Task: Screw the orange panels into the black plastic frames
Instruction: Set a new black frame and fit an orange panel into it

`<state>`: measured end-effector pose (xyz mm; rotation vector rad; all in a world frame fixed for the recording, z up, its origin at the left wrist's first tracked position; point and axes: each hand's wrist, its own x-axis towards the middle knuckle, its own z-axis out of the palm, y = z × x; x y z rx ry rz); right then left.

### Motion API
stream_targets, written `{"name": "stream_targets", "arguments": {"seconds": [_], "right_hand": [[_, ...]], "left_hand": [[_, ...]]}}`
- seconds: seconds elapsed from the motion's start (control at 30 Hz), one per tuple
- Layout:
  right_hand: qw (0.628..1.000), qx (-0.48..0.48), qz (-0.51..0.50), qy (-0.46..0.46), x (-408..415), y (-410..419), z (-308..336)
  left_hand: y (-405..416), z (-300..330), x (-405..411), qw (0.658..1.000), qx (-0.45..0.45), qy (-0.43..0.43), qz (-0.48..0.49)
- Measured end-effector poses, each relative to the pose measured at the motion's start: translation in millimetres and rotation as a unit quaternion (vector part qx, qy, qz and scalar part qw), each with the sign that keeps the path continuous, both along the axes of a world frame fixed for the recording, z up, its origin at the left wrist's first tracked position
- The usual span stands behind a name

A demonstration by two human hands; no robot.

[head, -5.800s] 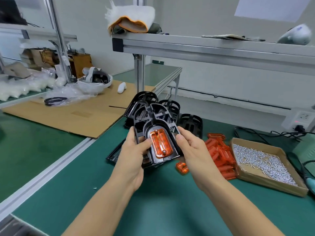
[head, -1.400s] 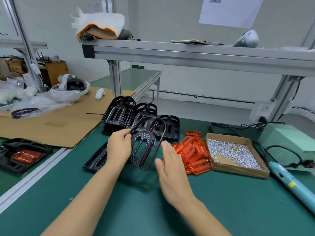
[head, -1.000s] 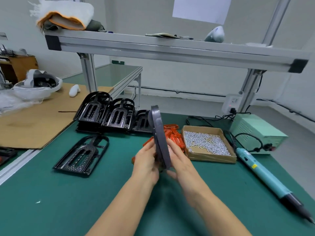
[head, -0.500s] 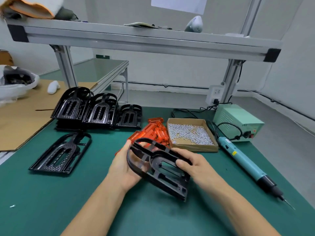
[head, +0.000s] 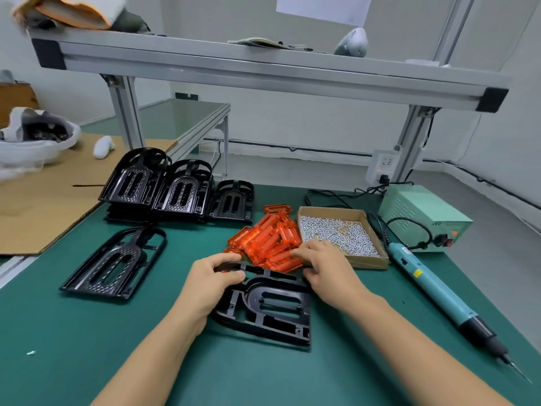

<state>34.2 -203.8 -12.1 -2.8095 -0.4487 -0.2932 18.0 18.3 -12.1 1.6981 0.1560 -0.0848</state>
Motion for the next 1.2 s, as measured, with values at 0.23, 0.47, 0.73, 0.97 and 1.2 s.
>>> {"name": "stream_targets", "arguments": {"seconds": [0.23,0.47,0.73,0.97,1.2], "right_hand": [[0.979,-0.185,0.080,-0.041,30.1,8.2,17.3],[0.972,-0.178,0.131,-0.080,36.2,-4.0,7.0],[0.939,0.340,0.039,0.044,6.6,-7.4,24.6],[0.608,0.685,0.084,0.392,-40.1,0.4,35.7],[0.580,0.669,0.102,0.454,-51.4,-1.9,36.0]], "left_hand": [[4.5,-2.2,6.1,0.999,0.017,-0.029,0.012],[0.5,-7.6,3.6,0.997,0.045,-0.060,-0.008],[-11.2,-11.0,-4.2,0.989,0.118,-0.084,-0.007],[-28.0,18.5,-16.7,0.962,0.113,-0.245,-0.029],[-43.1,36.4,-24.2,0.970,-0.131,-0.144,-0.144]]}}
